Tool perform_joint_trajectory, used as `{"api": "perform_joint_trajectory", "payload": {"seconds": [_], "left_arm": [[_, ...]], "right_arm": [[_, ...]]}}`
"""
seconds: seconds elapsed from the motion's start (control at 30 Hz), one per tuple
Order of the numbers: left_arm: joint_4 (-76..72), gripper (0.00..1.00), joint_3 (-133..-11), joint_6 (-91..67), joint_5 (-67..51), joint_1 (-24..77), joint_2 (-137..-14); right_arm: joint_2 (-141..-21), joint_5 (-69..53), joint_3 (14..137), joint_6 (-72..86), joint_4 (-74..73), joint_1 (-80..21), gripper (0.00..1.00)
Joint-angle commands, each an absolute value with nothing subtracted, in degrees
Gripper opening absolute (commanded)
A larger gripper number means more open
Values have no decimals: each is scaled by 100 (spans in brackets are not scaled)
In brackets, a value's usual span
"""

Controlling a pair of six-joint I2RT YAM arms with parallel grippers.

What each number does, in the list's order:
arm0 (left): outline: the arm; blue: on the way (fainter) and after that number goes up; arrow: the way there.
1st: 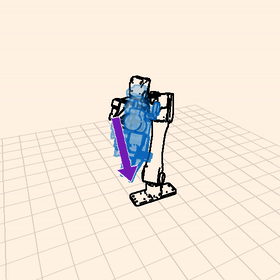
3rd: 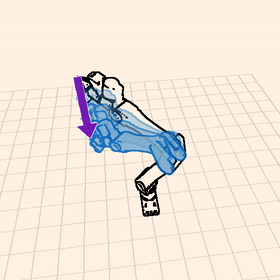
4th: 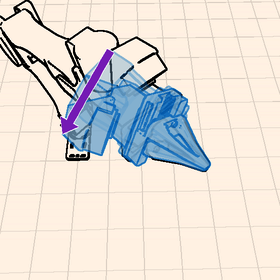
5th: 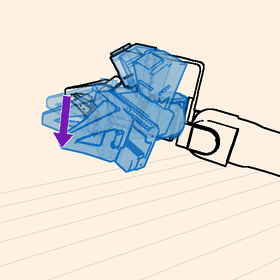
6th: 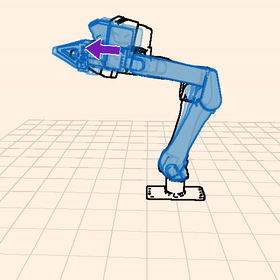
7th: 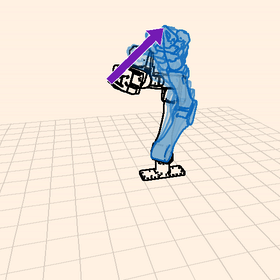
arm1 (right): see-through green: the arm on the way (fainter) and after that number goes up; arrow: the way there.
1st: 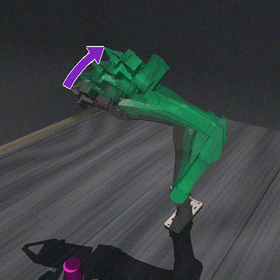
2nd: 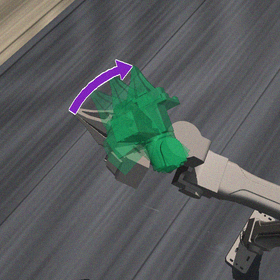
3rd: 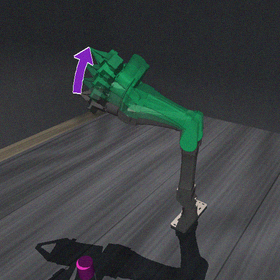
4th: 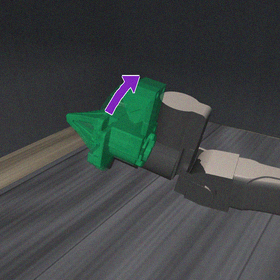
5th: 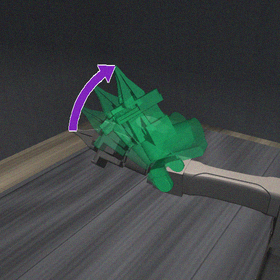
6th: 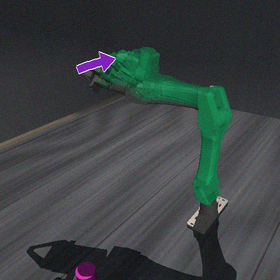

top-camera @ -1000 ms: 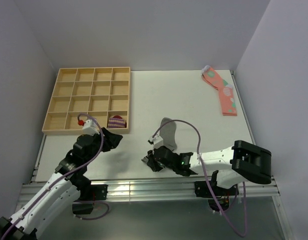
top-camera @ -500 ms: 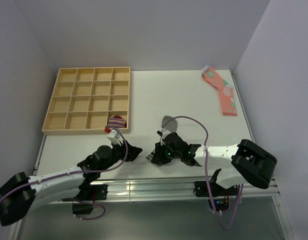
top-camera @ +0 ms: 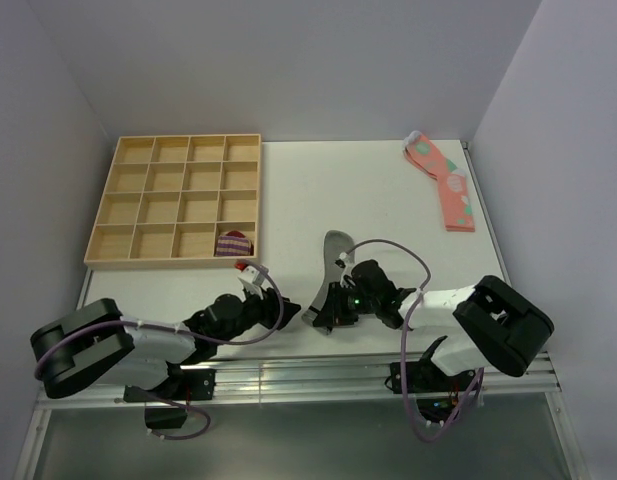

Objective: Roll the socks
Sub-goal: Roll the sock at the center of the board.

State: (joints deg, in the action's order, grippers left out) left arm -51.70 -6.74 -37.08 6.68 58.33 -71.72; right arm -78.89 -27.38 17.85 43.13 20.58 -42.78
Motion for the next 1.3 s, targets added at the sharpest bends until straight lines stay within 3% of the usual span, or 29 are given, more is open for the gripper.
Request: {"api": "perform_joint_trajectory", "payload": {"seconds": [0.0, 0.53, 1.13, 1.27], "left_arm": [[-6020, 51, -940, -3402, 396, 5959, -7592], [-6152, 50, -1450, -2909, 325, 6135, -8824], [-6601, 46, -1661, -2918, 53, 6293, -9562], [-6539, 35, -1740, -2979, 140, 6302, -9668]], "right_arm": [[-7866, -3199, 1530, 4456, 2346, -3973, 26], [-8130, -4192, 1266, 4623, 2926, -3261, 26], [-8350, -4289, 1345, 4553, 2857, -3120, 26], [-8341, -4263, 1371, 4526, 2795, -3103, 26]]}}
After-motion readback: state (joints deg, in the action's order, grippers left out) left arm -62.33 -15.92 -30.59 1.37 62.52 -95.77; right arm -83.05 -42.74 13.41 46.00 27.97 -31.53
